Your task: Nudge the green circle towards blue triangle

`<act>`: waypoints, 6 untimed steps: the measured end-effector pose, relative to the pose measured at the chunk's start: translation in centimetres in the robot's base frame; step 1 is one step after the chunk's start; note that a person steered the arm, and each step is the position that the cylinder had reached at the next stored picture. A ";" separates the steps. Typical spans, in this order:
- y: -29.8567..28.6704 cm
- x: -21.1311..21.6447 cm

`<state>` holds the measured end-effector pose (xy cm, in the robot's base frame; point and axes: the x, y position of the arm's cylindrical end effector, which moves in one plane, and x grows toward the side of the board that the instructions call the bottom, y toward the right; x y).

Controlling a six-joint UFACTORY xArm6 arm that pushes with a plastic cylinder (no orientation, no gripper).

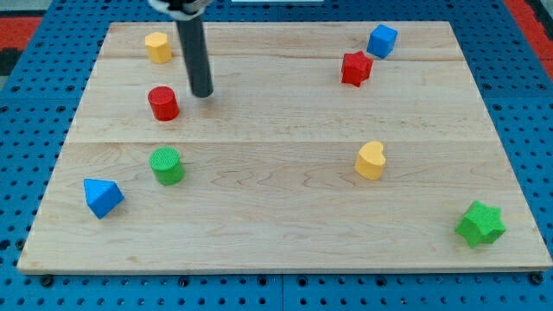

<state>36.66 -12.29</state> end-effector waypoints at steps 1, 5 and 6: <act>-3.6 0.5; 2.5 9.2; 3.6 11.1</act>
